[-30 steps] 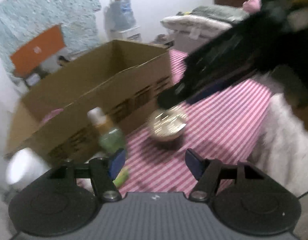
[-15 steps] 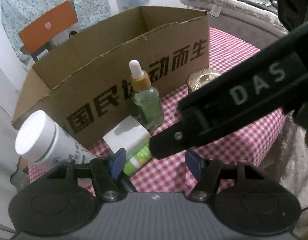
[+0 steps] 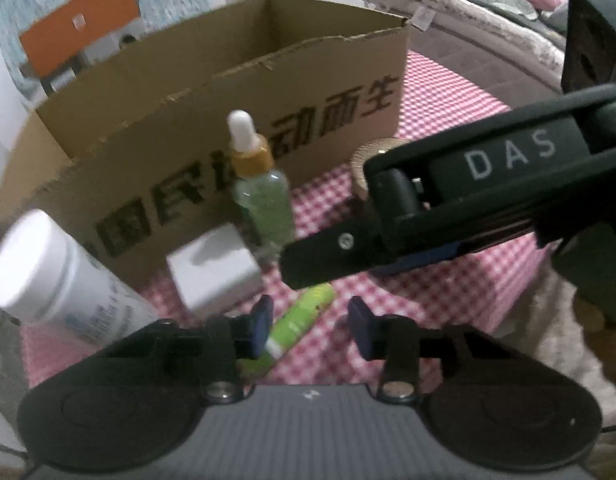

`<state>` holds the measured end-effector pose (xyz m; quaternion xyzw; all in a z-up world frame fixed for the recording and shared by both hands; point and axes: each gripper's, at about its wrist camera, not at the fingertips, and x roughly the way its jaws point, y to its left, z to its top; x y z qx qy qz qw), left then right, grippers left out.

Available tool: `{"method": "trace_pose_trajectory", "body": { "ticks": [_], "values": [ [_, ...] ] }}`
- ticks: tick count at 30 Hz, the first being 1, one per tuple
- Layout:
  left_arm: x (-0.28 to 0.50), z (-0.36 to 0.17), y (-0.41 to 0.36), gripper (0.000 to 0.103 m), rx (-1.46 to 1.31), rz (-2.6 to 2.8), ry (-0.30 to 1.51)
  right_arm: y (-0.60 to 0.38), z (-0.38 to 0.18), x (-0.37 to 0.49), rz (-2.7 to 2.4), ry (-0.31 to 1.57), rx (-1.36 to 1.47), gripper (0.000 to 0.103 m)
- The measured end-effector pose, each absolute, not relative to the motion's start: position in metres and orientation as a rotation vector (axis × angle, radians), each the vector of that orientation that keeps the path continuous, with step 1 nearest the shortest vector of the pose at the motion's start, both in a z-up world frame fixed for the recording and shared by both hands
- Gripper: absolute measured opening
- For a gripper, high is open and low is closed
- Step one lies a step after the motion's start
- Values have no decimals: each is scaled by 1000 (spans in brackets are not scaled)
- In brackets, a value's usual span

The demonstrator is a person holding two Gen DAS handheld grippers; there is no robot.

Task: Organize rigid objects
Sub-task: 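Close the right tool on the green lip balm tube, then carry the lip balm tube with the right tool into the box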

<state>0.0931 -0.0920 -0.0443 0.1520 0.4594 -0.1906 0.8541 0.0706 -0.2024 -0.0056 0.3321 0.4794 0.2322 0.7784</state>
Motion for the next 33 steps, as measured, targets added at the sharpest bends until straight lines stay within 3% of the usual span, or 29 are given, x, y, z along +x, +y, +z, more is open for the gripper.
{"method": "trace_pose_trajectory", "body": {
  "ticks": [11, 13, 15, 28, 30, 33],
  "values": [
    [69, -50, -111, 38, 477, -402, 907, -221, -8, 64, 501, 1012, 770, 71],
    [68, -50, -112, 24, 469, -402, 909, -224, -5, 62, 499, 1011, 763, 69],
    [66, -50, -114, 16, 458, -389, 913, -225, -4, 60, 496, 1011, 756, 64],
    [73, -48, -104, 23, 357, -408, 934, -202, -5, 59, 479, 995, 649, 39],
    [70, -47, -99, 16, 324, -410, 936, -197, -8, 59, 477, 1003, 629, 34],
    [73, -49, -94, 16, 290, -404, 925, -192, -10, 60, 472, 1006, 628, 29]
  ]
}}
